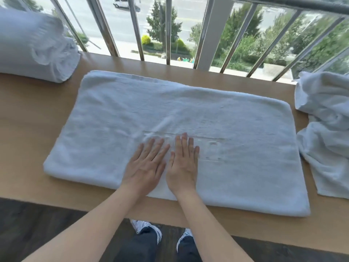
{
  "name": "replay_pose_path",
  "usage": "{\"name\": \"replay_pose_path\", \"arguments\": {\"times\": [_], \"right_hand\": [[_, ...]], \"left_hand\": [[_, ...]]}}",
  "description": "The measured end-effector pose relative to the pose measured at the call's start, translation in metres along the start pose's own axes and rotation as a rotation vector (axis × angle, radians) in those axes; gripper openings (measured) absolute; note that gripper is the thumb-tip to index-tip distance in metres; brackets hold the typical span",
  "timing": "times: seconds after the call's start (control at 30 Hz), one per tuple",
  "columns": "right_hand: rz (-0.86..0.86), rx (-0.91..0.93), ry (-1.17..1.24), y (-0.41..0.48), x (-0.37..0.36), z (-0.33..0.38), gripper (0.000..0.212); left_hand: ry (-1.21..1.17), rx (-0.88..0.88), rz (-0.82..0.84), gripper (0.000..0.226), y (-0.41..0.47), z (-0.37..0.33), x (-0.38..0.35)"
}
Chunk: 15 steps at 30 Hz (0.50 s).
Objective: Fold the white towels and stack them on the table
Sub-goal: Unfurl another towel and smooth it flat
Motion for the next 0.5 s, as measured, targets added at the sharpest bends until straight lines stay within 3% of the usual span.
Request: {"name": "replay_pose_path", "arguments": {"times": [0.17, 0.3, 0.5], "right_hand": [[0.007, -0.196, -0.008, 0.028, -0.022, 0.048, 0.058], [-0.008, -0.199, -0.228, 0.031, -0.033, 0.068, 0.064], [-0.065, -0.268, -0.318, 0.041, -0.046, 0.072, 0.074]], "left_hand": [[0.004, 0.031, 0.015, 0.056, 0.001, 0.058, 0.015], [0.016, -0.015, 0.015, 0.058, 0.019, 0.101, 0.032], [0.037, -0.055, 0.03, 0.063, 0.071, 0.143, 0.05]]}}
Point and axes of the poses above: each hand's wrist, its own y-axis towards the middle knuckle, its own x-axis out of the back of the hand, z = x × y, the point moved 1 cm from there along y, towards the middle knuckle, and after that the axes turned 5 degrees about -y, right-handed, at the moved point
